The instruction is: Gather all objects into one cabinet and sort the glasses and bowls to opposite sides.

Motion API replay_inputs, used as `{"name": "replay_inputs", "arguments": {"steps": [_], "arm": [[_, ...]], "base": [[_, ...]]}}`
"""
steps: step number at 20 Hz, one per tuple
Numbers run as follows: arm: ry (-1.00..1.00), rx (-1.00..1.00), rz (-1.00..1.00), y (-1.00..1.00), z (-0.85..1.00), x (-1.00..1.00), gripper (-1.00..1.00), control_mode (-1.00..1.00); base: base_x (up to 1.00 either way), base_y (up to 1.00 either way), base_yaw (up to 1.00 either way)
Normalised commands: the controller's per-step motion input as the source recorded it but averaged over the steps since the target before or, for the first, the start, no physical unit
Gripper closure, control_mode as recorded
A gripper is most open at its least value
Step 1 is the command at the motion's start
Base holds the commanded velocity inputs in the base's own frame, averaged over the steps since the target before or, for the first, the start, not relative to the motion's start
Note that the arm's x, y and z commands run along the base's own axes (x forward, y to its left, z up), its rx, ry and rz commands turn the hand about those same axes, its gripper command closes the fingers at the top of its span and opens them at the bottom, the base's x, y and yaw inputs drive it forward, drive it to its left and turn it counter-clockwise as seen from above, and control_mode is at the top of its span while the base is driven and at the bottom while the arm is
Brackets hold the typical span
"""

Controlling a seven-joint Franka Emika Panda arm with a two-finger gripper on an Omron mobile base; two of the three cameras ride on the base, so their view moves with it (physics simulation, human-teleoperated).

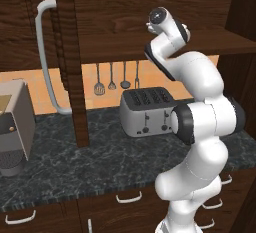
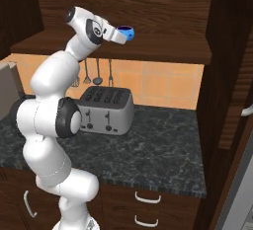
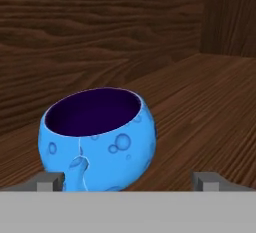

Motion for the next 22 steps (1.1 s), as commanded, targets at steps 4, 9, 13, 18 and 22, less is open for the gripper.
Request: {"name": "replay_inputs", "arguments": {"steps": [4,9,13,18,22], "arm": [[0.0,-0.02,-0.05,0.04,-0.18,0.18,1.0,-1.0],[0.0,-0.01,-0.03,0.02,-0.08,0.08,1.0,-1.0],[0.0,0.0,-0.01,0.0,0.0,0.0,1.0,-1.0],[0.0,0.0,0.0,0.0,0.0,0.0,1.0,-1.0],[0.0,0.0,0.0,0.0,0.0,0.0,1.0,-1.0]], "base": [[0.0,0.0,0.0],[0.0,0.0,0.0],[0.0,0.0,0.0],[0.0,0.0,0.0],[0.0,0.0,0.0]]}}
